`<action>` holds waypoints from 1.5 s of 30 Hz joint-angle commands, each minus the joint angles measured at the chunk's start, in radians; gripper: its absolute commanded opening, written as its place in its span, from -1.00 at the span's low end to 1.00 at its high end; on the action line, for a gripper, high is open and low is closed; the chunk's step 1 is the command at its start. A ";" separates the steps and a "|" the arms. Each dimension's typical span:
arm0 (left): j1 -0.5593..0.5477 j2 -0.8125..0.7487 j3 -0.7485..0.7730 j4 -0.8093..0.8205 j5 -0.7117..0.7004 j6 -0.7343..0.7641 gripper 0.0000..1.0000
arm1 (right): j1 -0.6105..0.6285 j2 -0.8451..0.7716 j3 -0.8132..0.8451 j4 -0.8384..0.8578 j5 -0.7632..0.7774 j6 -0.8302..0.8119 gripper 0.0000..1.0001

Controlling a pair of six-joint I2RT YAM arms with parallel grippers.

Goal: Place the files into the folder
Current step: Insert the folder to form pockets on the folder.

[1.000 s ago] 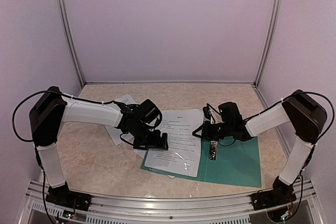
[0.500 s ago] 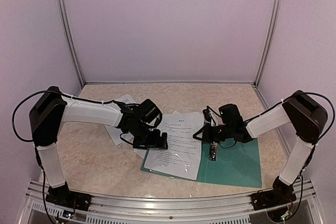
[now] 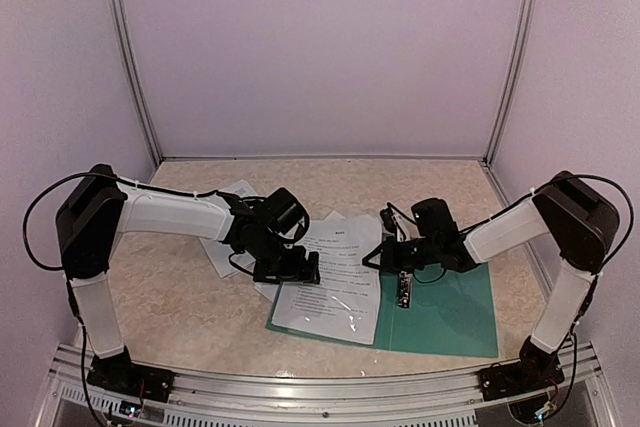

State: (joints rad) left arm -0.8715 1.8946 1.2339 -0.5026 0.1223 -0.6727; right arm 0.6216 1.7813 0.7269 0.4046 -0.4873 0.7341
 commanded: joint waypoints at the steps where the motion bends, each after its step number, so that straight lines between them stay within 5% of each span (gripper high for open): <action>1: -0.006 0.015 0.021 -0.010 -0.019 0.009 0.94 | 0.015 0.014 0.020 -0.019 -0.012 -0.015 -1.00; 20: -0.010 0.014 0.027 -0.023 -0.039 0.014 0.96 | 0.022 0.018 0.041 -0.069 0.012 -0.046 -0.98; 28: -0.012 0.006 0.051 -0.050 -0.059 0.033 0.98 | 0.023 -0.010 0.102 -0.191 0.077 -0.118 -0.43; 45: -0.017 -0.046 0.067 -0.096 -0.118 0.057 0.98 | 0.023 -0.033 0.222 -0.441 0.272 -0.237 0.39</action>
State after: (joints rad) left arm -0.8818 1.8889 1.2800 -0.5697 0.0322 -0.6369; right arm 0.6350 1.7481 0.9142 0.0505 -0.2802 0.5346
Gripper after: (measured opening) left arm 0.988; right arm 0.666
